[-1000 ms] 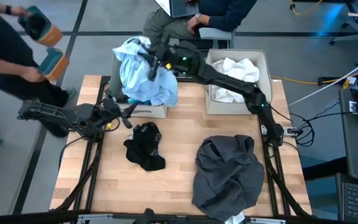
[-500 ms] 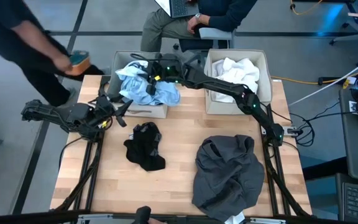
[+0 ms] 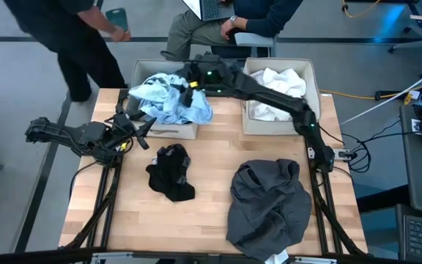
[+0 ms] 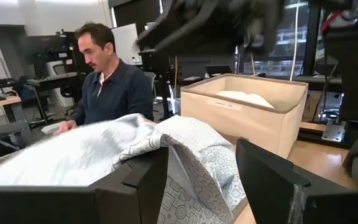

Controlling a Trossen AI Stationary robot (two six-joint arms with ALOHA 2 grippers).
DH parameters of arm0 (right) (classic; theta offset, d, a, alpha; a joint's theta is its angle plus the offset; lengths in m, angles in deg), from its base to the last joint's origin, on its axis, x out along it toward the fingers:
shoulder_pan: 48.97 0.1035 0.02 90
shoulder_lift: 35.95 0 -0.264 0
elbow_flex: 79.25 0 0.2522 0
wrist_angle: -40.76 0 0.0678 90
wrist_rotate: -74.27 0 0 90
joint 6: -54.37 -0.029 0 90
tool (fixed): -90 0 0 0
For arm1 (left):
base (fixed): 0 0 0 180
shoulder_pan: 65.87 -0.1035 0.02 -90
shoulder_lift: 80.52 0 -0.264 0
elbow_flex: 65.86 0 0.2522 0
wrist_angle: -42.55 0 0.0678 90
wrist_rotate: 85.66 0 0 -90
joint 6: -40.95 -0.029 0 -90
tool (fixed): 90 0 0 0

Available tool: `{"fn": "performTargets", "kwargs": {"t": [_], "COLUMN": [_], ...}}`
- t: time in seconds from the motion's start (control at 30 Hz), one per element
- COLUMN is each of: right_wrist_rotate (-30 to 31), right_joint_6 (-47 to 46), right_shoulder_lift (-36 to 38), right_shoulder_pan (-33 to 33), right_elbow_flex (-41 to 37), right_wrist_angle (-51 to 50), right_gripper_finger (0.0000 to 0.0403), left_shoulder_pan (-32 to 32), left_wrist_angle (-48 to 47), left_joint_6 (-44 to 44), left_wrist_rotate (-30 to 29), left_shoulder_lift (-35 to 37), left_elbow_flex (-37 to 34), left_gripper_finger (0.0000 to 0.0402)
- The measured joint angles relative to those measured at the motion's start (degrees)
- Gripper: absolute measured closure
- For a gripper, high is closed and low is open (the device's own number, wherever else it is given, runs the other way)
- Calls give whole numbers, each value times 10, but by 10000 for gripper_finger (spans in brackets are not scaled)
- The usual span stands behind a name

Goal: Sort clothes
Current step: Put the gray polo shirt into the left laundry organizer

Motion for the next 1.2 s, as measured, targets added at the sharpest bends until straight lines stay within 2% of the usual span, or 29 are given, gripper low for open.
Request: {"fn": "performTargets", "kwargs": {"t": [0.13,0.23,0.47,0.53,0.7,0.87,1.0,1.1,1.2], "right_wrist_rotate": [26,27,29,56,183,289,359,380,380], "right_joint_6": [14,13,-37,-60,-94,-147,-197,-218,-218], "right_shoulder_lift": [64,116,182,189,208,256,341,425,515], "right_shoulder_pan": [19,40,114,139,202,243,270,291,315], "right_elbow_flex": [0,0,0,-4,-67,-196,-360,-500,-639], "right_wrist_angle": [-90,-197,-438,-475,-484,-473,-407,-324,-187], "right_gripper_finger": [157,157,157,157,157,157,157,157,157], "left_shoulder_pan": [0,0,0,-2,-17,-37,-43,-42,-51], "left_wrist_angle": [0,2,50,67,102,103,101,97,69], "left_joint_6": [1,7,-2,-3,-11,3,25,48,61], "left_wrist_rotate": [3,12,70,71,77,78,94,114,112], "left_shoulder_lift": [-1,-6,-38,-57,-114,-154,-177,-193,-206], "left_elbow_flex": [0,0,0,0,0,7,10,10,21], "left_gripper_finger": [222,222,222,222,222,222,222,222,222]}}
